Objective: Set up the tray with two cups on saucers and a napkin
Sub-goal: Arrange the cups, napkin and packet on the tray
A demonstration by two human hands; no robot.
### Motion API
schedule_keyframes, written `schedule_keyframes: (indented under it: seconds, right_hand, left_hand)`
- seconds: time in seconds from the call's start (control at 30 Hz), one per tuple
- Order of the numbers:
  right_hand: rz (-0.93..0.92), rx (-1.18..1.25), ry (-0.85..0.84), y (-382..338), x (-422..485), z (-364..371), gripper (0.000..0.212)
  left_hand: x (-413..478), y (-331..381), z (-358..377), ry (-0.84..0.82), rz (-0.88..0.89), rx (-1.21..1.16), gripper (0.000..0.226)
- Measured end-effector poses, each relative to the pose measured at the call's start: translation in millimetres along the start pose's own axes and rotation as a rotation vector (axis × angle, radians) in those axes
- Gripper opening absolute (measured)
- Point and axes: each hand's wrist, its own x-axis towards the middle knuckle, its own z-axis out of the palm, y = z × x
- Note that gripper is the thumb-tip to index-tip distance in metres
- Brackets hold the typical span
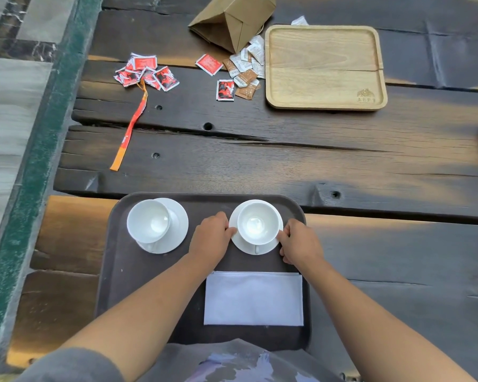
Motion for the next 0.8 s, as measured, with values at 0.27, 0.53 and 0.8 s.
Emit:
schedule_keyframes:
  seconds: [0.27,0.53,0.8]
  right_hand:
    - [-0.002,0.008,-0.001,0.0,1.9,0.7,0.024]
    - [-0.159,-0.166,0.055,14.4,-26.9,-3.4,0.023]
    - [-0.337,-0.259,0.096,23.7,-55.7,-3.0,0.034]
  left_hand:
    - [-0.9,1.1,0.5,0.003,0.014,0.057,0.021]
    - [-25.8,-10.0,-7.6,-0.014,0.084,0.058,0.025]
    - [-60.1,-13.5,-20.7,-0.044,0.277,0.132,0.035]
